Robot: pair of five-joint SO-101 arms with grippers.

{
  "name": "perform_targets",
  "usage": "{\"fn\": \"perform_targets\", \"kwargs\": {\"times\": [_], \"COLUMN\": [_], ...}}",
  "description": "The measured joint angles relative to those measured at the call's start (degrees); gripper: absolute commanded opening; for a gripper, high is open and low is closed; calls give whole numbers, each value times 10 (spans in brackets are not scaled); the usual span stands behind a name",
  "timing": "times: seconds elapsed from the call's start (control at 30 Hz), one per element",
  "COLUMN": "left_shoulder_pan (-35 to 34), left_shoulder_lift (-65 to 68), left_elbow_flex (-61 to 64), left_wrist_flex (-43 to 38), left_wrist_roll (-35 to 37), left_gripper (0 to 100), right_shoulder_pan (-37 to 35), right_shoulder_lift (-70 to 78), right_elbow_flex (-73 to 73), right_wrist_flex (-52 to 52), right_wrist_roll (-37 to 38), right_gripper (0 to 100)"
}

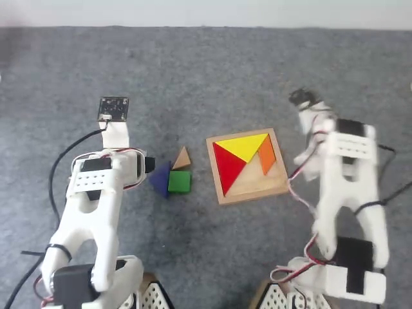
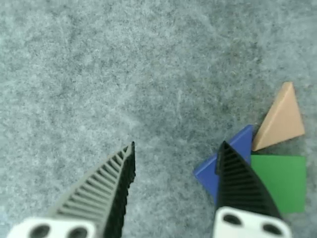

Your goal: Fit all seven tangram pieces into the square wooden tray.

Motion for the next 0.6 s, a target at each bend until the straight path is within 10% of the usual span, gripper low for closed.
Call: {"fn": "perform_targets", "kwargs": {"times": [0.17, 0.6], "left_shoulder_pan": [-10, 109], "left_shoulder_lift": [0, 78], "left_elbow_flex": [-18, -153], "left_wrist_flex": [35, 215], "left_wrist_roll": [-11, -414], "left_gripper": [257, 257], "right_shoulder_pan": [-138, 60], "right_shoulder_lift": [-68, -384], "right_elbow_flex": [42, 379], "right_wrist_flex": [0, -124], "right_wrist_roll": [1, -65], "right_gripper": [270, 270]}}
